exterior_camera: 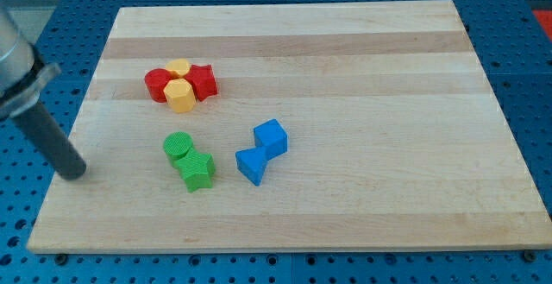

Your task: Nudge the green star a bit right

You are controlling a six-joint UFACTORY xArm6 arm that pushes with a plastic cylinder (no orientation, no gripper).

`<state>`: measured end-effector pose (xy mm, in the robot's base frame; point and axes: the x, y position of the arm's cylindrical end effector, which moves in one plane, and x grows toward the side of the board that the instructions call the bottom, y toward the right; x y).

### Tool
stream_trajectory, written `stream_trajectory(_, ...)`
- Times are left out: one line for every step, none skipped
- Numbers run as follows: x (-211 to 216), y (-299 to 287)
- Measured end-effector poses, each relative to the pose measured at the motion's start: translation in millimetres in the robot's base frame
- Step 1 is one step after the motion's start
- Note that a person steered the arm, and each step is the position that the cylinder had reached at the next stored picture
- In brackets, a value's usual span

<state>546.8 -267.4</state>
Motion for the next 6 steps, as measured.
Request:
stream_trajectory(35, 35)
stream_trajectory(40, 76)
stream_trajectory(30, 106)
stream_trajectory(16, 118)
stream_trajectory(9, 121)
stream_trajectory(9, 131)
